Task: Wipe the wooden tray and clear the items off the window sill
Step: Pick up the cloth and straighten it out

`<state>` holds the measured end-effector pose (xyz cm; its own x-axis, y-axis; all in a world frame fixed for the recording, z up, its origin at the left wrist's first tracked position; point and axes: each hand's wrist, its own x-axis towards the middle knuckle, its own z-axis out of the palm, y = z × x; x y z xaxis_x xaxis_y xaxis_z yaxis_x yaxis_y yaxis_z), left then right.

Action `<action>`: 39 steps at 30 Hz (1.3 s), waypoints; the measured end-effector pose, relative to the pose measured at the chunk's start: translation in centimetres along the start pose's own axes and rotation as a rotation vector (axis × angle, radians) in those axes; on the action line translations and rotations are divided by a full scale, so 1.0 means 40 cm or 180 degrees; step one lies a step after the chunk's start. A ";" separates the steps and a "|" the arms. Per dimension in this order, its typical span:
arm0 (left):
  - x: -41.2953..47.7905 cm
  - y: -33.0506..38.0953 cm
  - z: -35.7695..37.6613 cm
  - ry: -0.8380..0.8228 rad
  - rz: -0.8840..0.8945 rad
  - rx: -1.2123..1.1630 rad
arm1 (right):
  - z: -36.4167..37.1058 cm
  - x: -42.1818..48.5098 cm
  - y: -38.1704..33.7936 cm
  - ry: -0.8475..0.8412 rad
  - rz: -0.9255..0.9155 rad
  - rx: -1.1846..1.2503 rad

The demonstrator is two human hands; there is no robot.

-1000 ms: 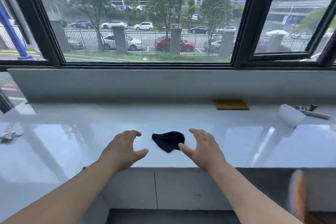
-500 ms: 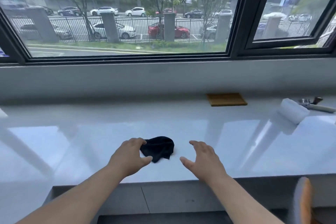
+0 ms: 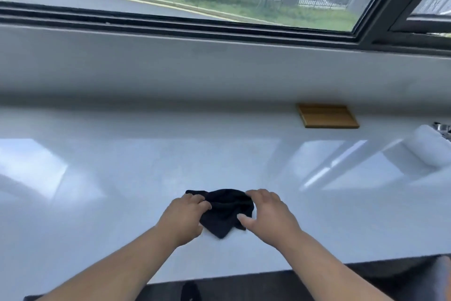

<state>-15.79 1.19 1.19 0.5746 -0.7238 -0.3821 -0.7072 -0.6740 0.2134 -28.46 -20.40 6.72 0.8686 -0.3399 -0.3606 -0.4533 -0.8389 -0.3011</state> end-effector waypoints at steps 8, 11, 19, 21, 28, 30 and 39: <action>0.127 -0.038 0.071 0.0027 0.0601 0.0696 | 0.082 0.108 0.001 -0.0453 0.0062 -0.0192; 0.146 -0.042 0.049 0.0188 0.0357 0.0111 | 0.067 0.124 0.015 -0.0487 0.0077 -0.0123; 0.175 0.001 -0.226 0.0372 -0.0752 -0.2504 | -0.074 0.180 0.001 -0.0483 -0.0059 0.0714; 0.173 0.040 -0.320 0.0542 -0.0702 -0.2854 | -0.123 0.196 -0.015 -0.0457 -0.0188 0.0968; 0.128 0.116 -0.575 0.1046 -0.0748 -0.3377 | -0.317 0.268 -0.088 -0.0164 -0.0729 0.1795; 0.123 0.127 -0.625 0.1143 -0.0788 -0.3309 | -0.354 0.278 -0.108 -0.0253 -0.0931 0.1816; 0.114 0.135 -0.774 0.1757 -0.0810 -0.2084 | -0.433 0.273 -0.138 -0.0236 -0.0897 0.2821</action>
<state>-4.23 -10.32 28.43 0.9180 -0.3949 -0.0366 -0.2515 -0.6509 0.7163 -13.03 -26.84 19.73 0.9686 -0.1196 -0.2179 -0.2415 -0.2453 -0.9389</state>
